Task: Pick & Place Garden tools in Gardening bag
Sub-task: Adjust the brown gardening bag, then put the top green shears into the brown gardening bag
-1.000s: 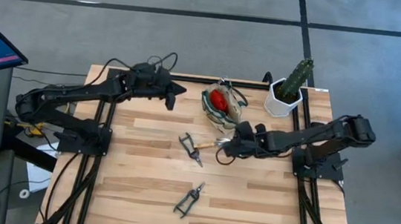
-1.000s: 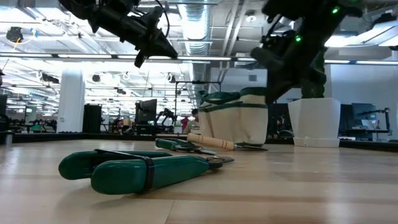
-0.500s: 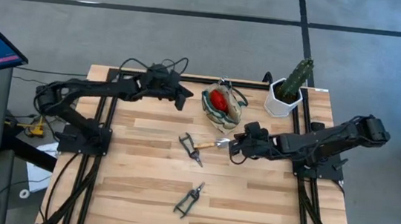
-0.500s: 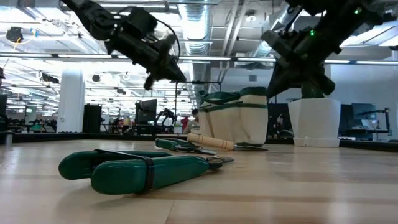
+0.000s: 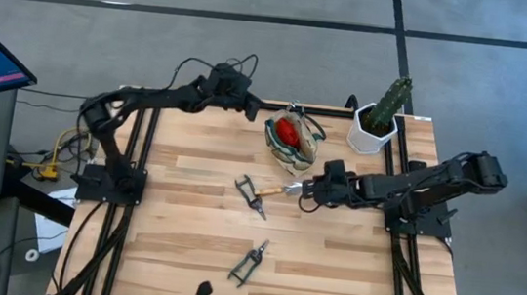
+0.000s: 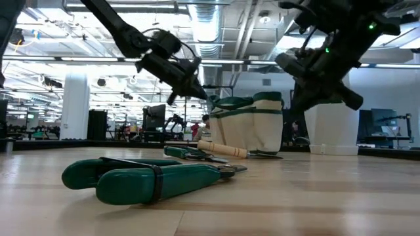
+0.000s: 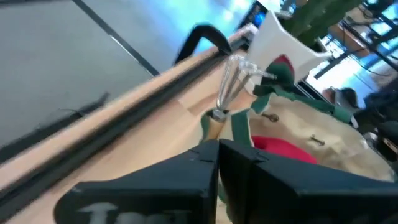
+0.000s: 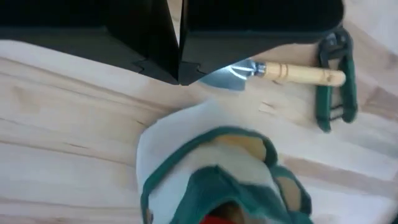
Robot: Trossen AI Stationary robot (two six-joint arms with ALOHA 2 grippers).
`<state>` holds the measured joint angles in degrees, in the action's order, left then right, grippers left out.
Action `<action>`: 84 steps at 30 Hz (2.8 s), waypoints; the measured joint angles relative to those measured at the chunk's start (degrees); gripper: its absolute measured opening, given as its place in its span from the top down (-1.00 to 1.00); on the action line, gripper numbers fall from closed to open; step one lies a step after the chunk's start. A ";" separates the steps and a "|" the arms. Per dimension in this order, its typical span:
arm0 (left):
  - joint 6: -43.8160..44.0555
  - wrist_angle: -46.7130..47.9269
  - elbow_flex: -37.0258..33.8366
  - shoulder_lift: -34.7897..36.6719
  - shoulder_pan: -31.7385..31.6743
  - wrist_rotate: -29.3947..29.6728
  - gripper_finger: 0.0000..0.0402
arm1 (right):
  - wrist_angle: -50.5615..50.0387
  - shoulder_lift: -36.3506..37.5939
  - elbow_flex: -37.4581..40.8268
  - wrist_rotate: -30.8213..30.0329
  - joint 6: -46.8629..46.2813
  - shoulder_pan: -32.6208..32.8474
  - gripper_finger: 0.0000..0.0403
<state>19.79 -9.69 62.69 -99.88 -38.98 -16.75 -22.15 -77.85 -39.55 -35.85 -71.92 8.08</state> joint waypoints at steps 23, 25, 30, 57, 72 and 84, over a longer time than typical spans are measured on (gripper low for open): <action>0.31 -0.38 5.45 -8.91 -0.68 -0.94 1.00 | 4.59 -0.02 -0.07 1.54 3.08 -1.90 1.00; 0.50 -0.36 5.46 -9.77 -0.96 -1.50 1.00 | 2.74 -0.26 0.32 1.41 0.86 -1.34 1.00; 1.85 -1.43 5.47 -12.70 -0.29 -3.65 1.00 | 5.59 -0.24 3.54 0.96 -1.50 -1.51 1.00; 2.78 1.05 -10.02 -0.19 3.70 -8.63 1.00 | 25.60 -0.24 5.42 13.97 26.06 -22.62 1.00; 3.04 1.10 -22.53 18.47 -1.56 -3.70 1.00 | 26.62 0.28 5.42 19.98 31.46 -27.76 1.00; 3.24 1.03 -23.10 33.46 -1.40 -3.22 1.00 | 15.94 7.23 5.40 18.59 32.22 -27.76 1.00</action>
<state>23.03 -8.67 39.59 -66.42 -40.38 -19.96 -6.21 -70.61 -34.15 -17.26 -39.70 -19.68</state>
